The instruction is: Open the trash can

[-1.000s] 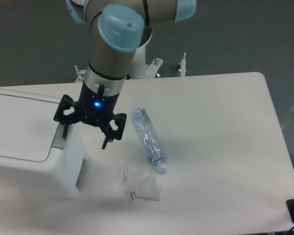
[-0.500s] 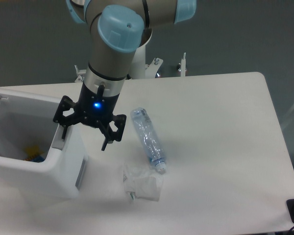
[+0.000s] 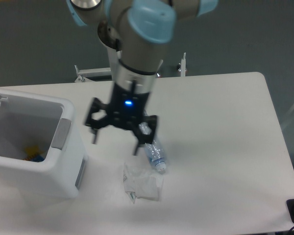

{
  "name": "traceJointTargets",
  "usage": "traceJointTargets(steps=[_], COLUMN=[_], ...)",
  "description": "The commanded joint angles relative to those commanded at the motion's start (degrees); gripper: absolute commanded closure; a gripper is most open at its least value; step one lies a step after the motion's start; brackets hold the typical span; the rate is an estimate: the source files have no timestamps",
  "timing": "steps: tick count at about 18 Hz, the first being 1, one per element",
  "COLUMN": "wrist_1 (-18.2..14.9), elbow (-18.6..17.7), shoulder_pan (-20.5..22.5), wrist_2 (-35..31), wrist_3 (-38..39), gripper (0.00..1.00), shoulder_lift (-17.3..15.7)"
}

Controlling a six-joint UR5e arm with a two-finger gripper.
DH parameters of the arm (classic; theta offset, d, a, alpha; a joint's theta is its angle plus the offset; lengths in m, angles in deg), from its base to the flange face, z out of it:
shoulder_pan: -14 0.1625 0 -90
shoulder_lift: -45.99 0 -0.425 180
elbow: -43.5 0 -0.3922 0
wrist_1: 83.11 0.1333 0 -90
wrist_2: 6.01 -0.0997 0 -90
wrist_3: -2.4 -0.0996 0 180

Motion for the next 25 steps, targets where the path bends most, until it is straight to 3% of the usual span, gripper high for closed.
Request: traceJointTargets(steps=[4, 11, 12, 16, 18, 25], wrist_1=[1.1, 0.5, 0.4, 0.1, 0.6, 0.5], elbow=[0.9, 1.2, 1.7, 4.9, 4.7, 5.3], shoulder_pan=[1.9, 3.4, 3.9, 4.8, 4.7, 4.6], wrist_2=[-2.1, -18.4, -21.4, -22.0, -22.1, -24.2], wrist_3=[-7.3, -22.5, -24.7, -29.6, -33.0, -34.2], gripper=[0.0, 0.0, 0.0, 0.0, 0.0, 0.0], shoulder_lift=[5.6, 12.8, 13.4, 16.0, 17.7, 17.8])
